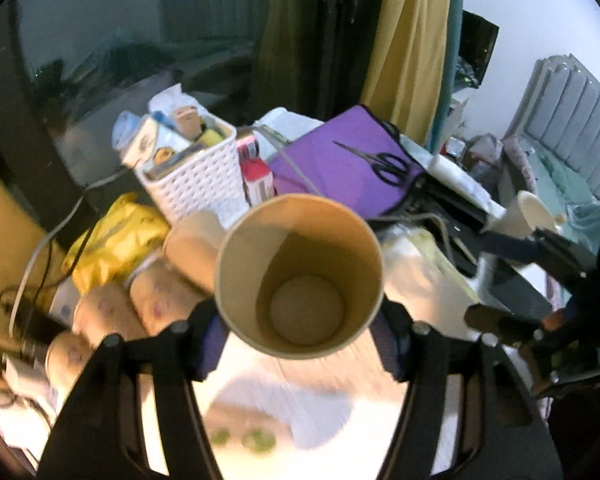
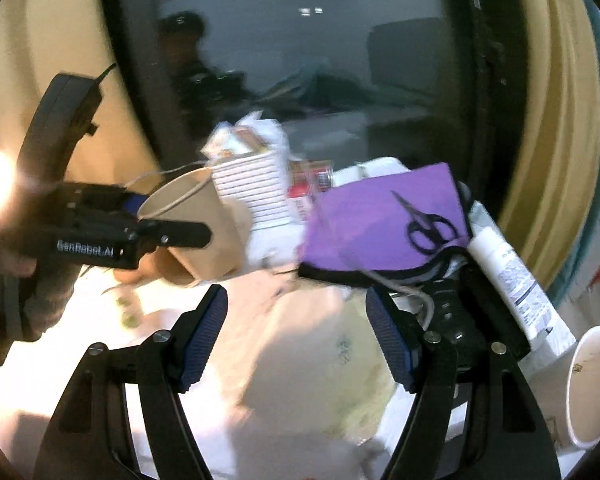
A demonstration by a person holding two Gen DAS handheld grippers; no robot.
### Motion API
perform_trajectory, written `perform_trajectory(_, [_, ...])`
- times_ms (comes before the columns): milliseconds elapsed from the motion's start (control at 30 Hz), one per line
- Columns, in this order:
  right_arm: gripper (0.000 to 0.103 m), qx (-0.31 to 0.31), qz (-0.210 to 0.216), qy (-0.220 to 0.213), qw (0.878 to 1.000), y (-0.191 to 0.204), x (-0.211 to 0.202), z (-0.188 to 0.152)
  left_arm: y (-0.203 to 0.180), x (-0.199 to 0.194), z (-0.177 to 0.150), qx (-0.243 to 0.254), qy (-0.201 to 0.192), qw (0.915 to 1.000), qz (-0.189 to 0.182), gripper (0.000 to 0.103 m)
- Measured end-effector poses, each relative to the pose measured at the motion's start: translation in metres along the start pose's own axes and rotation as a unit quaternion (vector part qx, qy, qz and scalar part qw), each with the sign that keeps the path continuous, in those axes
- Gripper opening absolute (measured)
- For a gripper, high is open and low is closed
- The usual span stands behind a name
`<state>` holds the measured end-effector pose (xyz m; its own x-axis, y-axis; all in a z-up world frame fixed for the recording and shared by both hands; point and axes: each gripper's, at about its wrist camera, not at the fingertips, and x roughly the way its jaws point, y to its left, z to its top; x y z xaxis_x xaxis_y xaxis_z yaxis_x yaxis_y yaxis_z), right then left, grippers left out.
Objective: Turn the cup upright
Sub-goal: 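Turn the held cup opening upward and bring it toward the right gripper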
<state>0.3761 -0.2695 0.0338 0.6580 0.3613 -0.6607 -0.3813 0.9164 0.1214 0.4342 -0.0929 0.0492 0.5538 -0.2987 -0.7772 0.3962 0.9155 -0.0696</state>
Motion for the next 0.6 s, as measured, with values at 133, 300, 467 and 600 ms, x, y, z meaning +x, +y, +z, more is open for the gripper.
perform_trajectory(133, [0.075,-0.029,0.034,0.004,0.999,0.030,-0.017,-0.010,-0.011,-0.028,-0.026,0.009,0.004,0.9999,-0.004,0.063])
perform_trajectory(300, [0.075,-0.071,0.068,0.005,0.995,0.070,-0.042,-0.023,-0.025,-0.068,-0.064,0.004,-0.003,0.9999,-0.014,0.063])
perform_trajectory(467, [0.075,-0.108,0.098,-0.002,0.989,0.102,-0.070,-0.039,-0.032,-0.098,-0.103,-0.015,-0.001,0.9991,-0.040,0.063])
perform_trajectory(600, [0.075,-0.137,0.115,0.000,0.984,0.124,-0.090,-0.057,-0.039,-0.118,-0.132,-0.035,-0.005,0.9974,-0.063,0.063])
